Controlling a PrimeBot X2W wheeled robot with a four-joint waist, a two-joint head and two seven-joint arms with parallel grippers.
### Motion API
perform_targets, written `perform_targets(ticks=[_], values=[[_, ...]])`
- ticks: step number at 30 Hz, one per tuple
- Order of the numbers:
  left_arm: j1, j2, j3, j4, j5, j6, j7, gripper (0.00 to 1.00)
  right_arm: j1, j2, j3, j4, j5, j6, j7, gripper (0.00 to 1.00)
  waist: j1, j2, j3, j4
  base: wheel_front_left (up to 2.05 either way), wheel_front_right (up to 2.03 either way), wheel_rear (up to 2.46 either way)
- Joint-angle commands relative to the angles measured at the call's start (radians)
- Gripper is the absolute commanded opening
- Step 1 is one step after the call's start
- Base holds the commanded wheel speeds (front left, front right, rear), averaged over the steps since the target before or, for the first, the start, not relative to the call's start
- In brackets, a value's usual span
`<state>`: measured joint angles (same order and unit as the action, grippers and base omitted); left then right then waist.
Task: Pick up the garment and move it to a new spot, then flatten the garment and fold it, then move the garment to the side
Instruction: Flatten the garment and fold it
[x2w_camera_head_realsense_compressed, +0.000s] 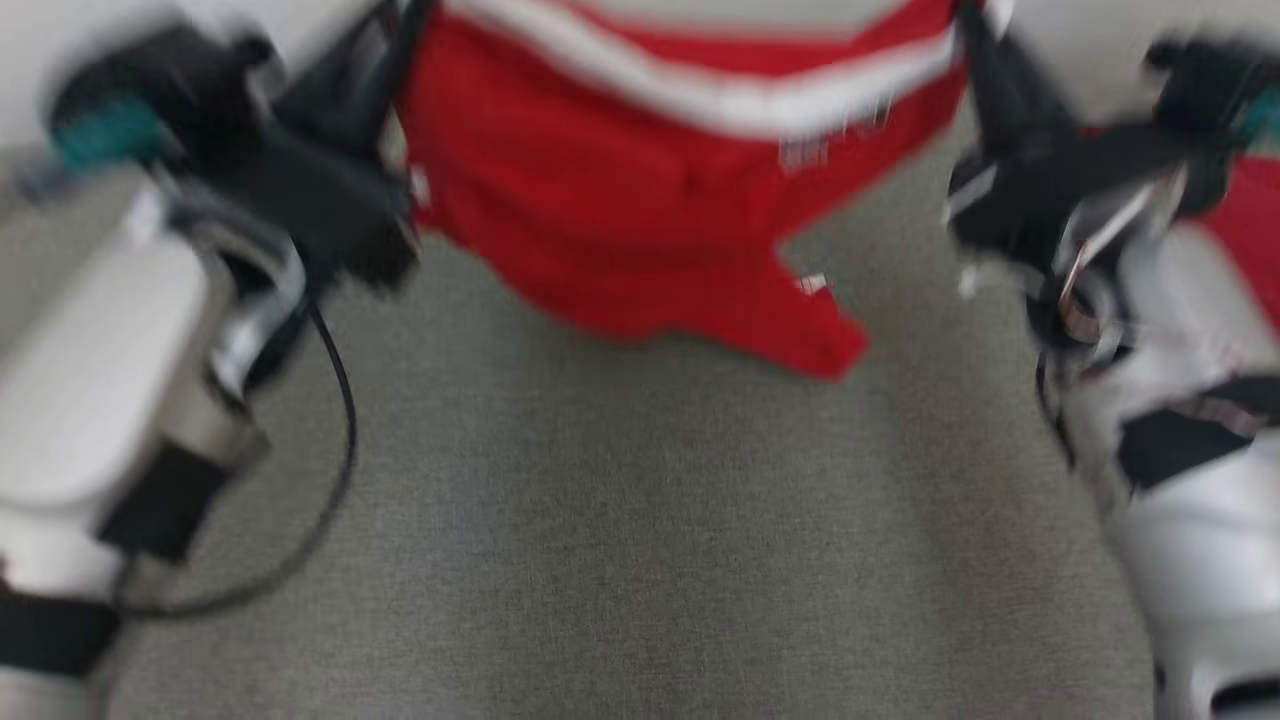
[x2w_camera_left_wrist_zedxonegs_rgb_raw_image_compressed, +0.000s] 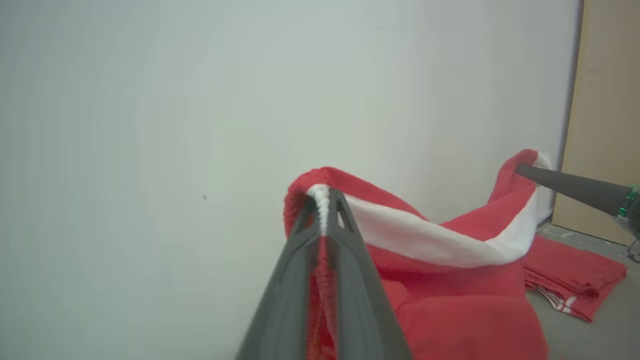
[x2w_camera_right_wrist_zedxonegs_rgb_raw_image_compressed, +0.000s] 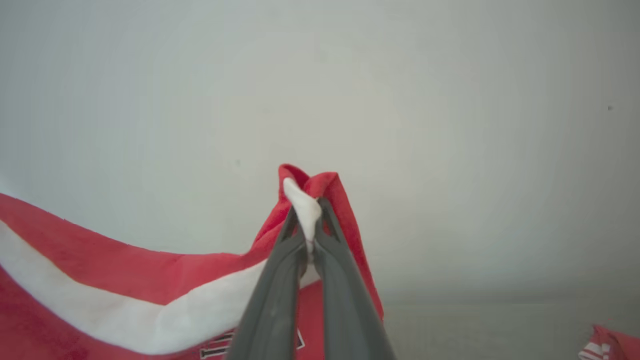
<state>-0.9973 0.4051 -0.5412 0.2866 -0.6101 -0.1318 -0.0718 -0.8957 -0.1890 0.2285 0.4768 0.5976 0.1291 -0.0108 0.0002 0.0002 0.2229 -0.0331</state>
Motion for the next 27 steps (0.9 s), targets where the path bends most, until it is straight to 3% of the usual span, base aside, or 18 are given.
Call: perform_targets(ticks=[1, 8, 15, 20, 27], values=[[-0.100, 0.006, 0.013, 0.024, -0.032, 0.003, 0.018, 0.00, -0.106, 0.004, -0.017, 0.025, 0.007, 0.002, 0.024, 0.00, -0.0002, -0.0002, 0.177, -0.014, 0.00, 0.00, 0.00], [-0.532, -0.027, 0.017, 0.192, -0.098, 0.003, 0.027, 0.00, -0.586, 0.044, -0.151, 0.233, -0.017, 0.002, 0.068, 0.00, -0.0002, -0.0002, 0.333, -0.018, 0.00, 0.00, 0.00], [-0.773, -0.048, -0.004, 0.326, -0.135, 0.003, -0.001, 0.00, -0.874, 0.072, -0.233, 0.410, -0.084, 0.002, 0.049, 0.00, -0.0002, -0.0002, 0.407, -0.019, 0.00, 0.00, 0.00], [-0.881, -0.054, -0.030, 0.435, -0.167, 0.003, -0.035, 0.00, -0.996, 0.091, -0.256, 0.516, -0.138, 0.002, 0.008, 0.00, -0.0002, -0.0002, 0.435, -0.022, 0.00, 0.00, 0.00], [-0.921, -0.067, -0.092, 0.520, -0.224, 0.003, -0.080, 0.00, -1.054, 0.098, -0.248, 0.622, -0.188, 0.002, -0.032, 0.00, -0.0002, -0.0002, 0.463, -0.018, 0.00, 0.00, 0.00]])
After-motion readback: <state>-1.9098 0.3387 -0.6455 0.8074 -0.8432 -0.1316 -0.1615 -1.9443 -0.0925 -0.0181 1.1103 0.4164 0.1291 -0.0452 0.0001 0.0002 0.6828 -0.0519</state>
